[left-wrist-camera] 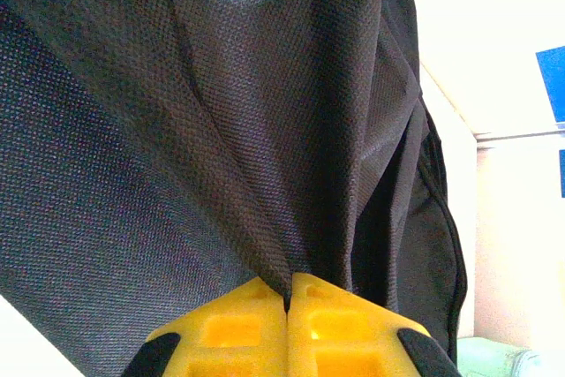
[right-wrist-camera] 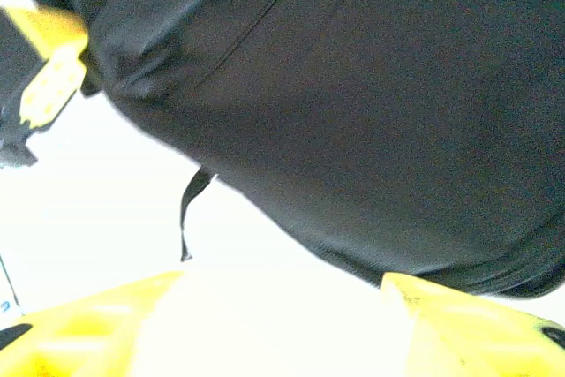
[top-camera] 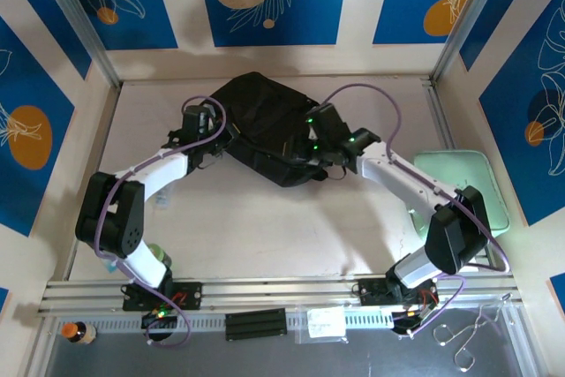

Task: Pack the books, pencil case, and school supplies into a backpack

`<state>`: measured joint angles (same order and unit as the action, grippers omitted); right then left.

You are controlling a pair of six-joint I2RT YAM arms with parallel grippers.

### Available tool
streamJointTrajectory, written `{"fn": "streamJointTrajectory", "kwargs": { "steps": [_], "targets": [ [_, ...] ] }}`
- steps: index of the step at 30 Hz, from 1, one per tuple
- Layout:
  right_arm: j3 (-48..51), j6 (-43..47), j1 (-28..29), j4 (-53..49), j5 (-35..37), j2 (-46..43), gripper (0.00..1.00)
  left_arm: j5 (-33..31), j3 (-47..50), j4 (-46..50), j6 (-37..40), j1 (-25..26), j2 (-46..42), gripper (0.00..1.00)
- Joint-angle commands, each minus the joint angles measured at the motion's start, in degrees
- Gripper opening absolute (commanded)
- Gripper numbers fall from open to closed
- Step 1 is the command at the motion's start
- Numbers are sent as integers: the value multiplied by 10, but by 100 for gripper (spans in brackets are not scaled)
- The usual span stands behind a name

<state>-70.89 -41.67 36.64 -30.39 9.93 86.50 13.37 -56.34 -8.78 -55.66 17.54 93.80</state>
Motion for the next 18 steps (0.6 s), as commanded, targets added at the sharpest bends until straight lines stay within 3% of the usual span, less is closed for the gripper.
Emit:
{"fn": "streamJointTrajectory", "kwargs": {
  "steps": [1,6,18],
  "targets": [
    [-17,-52,48,-23,48,26,57,7,7,-61,4,11,-20,0],
    [-47,-72,83,-18,61,72,47,12,17,-67,9,10,-23,0],
    [-121,-75,99,-25,79,175,46,39,27,-91,7,12,-24,0]
  ]
}}
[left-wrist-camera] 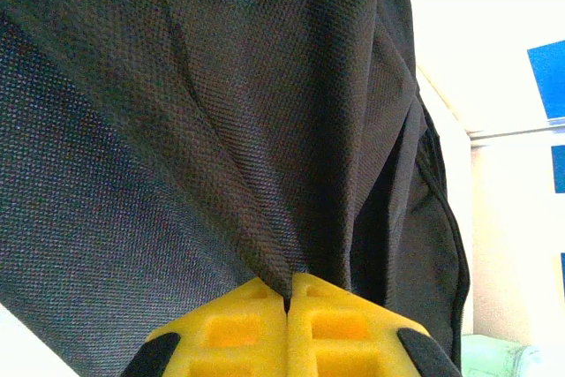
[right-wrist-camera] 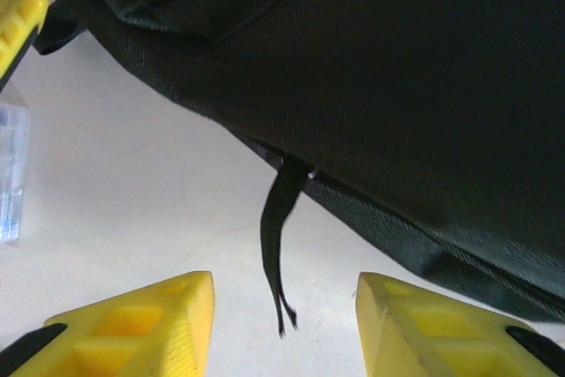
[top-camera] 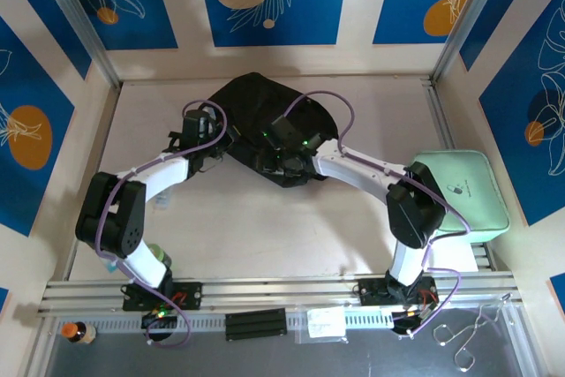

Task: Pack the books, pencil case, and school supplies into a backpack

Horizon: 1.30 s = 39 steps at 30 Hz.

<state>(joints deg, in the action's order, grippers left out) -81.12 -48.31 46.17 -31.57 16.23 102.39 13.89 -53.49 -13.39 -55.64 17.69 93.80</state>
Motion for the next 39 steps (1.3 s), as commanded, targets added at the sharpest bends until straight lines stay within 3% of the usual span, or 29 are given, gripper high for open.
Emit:
{"fn": "streamJointTrajectory", "kwargs": {
  "steps": [1,9,22,26,28,39],
  "targets": [
    [-24,-9,4,-15,18,23,45,36,-3,-45,7,11,-24,0],
    [-56,0,3,-30,50,50,32,42,-1,-58,0,10,-18,0],
    [-61,-3,2,-33,49,47,23,40,-4,-49,4,10,-15,0],
    [-56,-2,2,-38,52,41,5,36,-2,-47,5,11,-14,0],
    [-43,5,2,-39,52,32,0,28,-1,-43,10,11,-14,0],
    [127,33,-22,-26,35,-92,0,-33,6,-9,40,5,-6,0]
  ]
}}
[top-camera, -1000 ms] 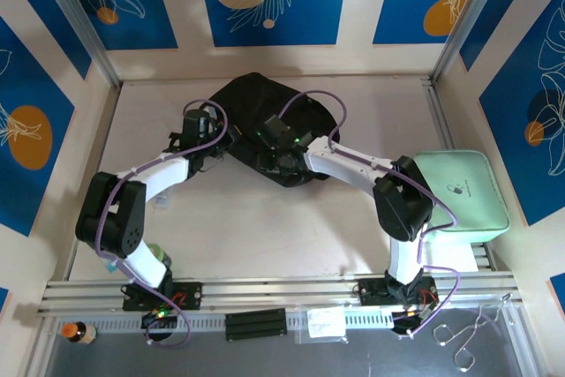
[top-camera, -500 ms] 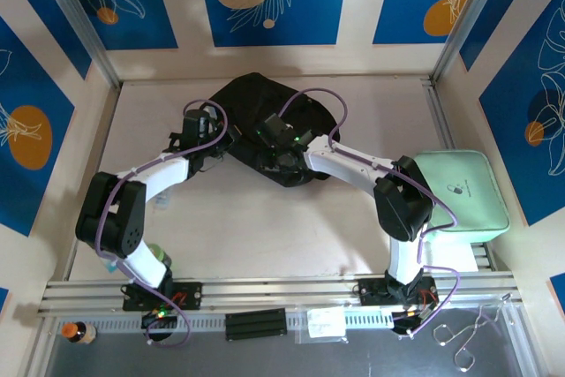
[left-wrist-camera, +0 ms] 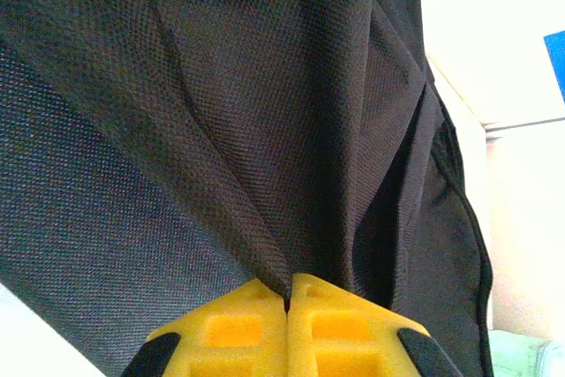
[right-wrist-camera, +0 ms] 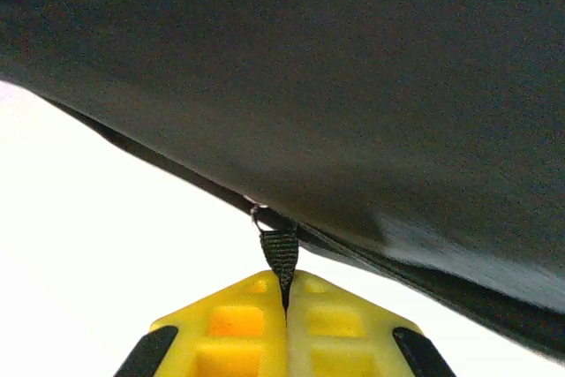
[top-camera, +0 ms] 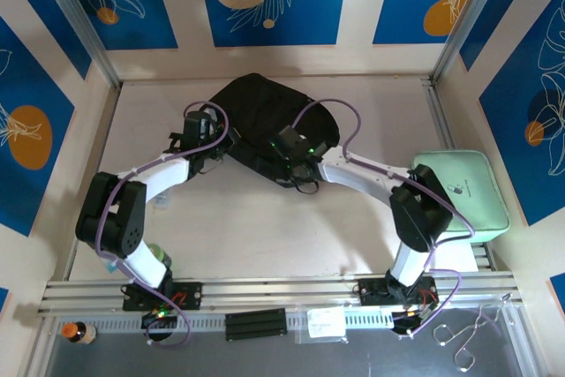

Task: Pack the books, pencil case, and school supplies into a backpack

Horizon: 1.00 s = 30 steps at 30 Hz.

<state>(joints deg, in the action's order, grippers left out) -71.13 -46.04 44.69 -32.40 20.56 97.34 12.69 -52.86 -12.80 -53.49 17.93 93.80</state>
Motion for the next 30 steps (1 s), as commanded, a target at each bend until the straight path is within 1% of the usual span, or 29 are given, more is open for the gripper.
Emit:
{"fn": "streamJointTrajectory", "kwargs": {
  "steps": [1,7,16,21,30],
  "targets": [
    [41,11,-10,-16,-12,-54,0,-22,0,-15,19,3,-3,0],
    [83,18,-41,-30,-13,-99,0,-31,1,-18,17,2,7,0],
    [113,78,-103,-17,-52,-133,0,-33,-5,3,35,0,19,0],
    [115,118,-142,-4,-84,-133,0,-25,-13,10,42,-1,30,0],
    [94,130,-181,-21,-71,-114,0,-13,-34,33,65,-5,52,0]
  ]
}}
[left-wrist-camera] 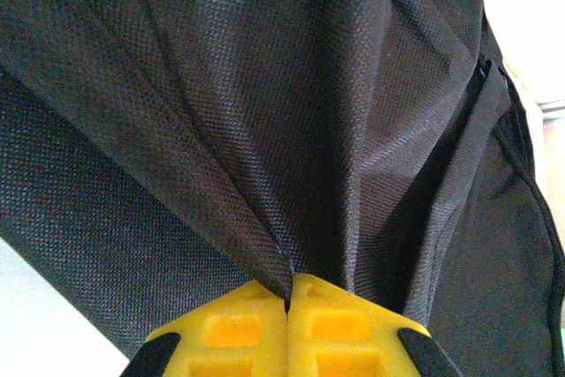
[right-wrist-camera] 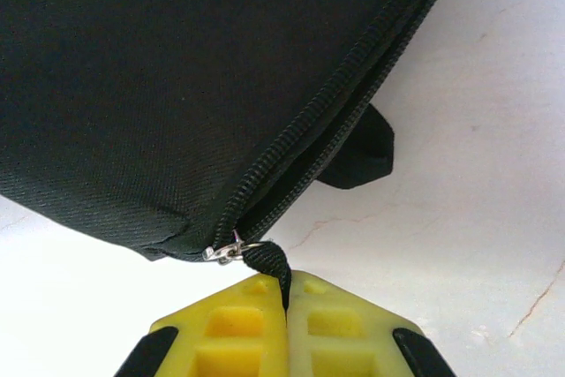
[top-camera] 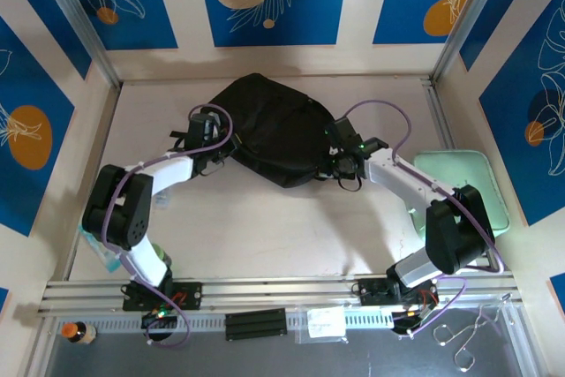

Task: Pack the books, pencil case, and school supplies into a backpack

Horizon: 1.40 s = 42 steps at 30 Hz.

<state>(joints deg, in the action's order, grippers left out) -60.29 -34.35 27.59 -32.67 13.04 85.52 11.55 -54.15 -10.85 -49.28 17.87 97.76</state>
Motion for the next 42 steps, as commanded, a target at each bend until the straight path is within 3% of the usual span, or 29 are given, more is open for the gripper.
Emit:
{"fn": "streamJointTrajectory", "kwargs": {
  "steps": [1,8,17,20,22,28,37,42],
  "targets": [
    [-21,14,-12,-24,8,9,0,1,-23,17,27,-5,15,0],
    [-65,-9,-31,-71,20,51,0,8,-38,42,51,-14,27,0],
    [-84,13,-12,-36,-87,68,0,26,-124,92,97,-39,91,0],
    [-102,24,12,-20,-103,84,0,2,-141,109,101,-55,96,12],
    [-114,29,26,-3,-121,95,0,-15,-130,112,102,-65,78,25],
    [-169,26,66,33,-143,141,0,-21,-75,149,100,-87,3,47],
    [-266,40,108,40,-193,218,0,105,36,118,-15,-72,-86,54],
    [-282,38,130,55,-222,240,0,127,78,94,-108,-44,-117,57]
  ]
}}
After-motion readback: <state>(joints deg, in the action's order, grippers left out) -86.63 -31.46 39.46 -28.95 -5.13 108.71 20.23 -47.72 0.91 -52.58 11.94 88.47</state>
